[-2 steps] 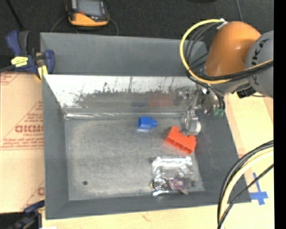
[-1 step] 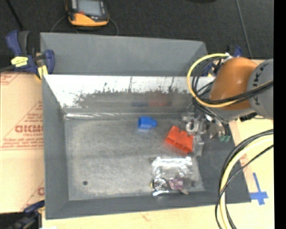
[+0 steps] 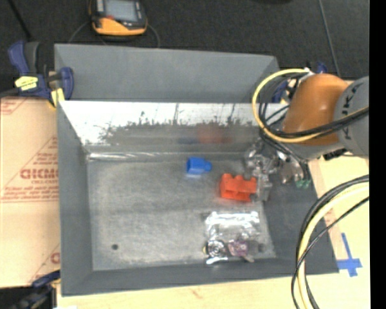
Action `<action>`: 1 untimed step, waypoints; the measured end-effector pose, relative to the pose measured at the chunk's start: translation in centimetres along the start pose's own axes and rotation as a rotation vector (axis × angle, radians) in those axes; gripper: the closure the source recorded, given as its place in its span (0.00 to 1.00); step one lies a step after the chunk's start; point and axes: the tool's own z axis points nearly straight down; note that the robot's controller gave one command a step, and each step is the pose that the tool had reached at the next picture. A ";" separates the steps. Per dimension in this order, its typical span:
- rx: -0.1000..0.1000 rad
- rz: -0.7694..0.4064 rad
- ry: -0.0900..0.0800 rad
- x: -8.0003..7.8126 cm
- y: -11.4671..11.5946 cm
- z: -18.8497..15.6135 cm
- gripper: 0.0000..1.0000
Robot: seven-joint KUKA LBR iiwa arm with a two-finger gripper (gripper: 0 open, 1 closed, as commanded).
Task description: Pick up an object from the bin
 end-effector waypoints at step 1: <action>0.001 0.106 -0.008 -3.2 -0.9 -18.9 1.00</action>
Offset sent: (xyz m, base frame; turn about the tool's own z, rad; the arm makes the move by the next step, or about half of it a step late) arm 0.0285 -0.0047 0.1819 0.1075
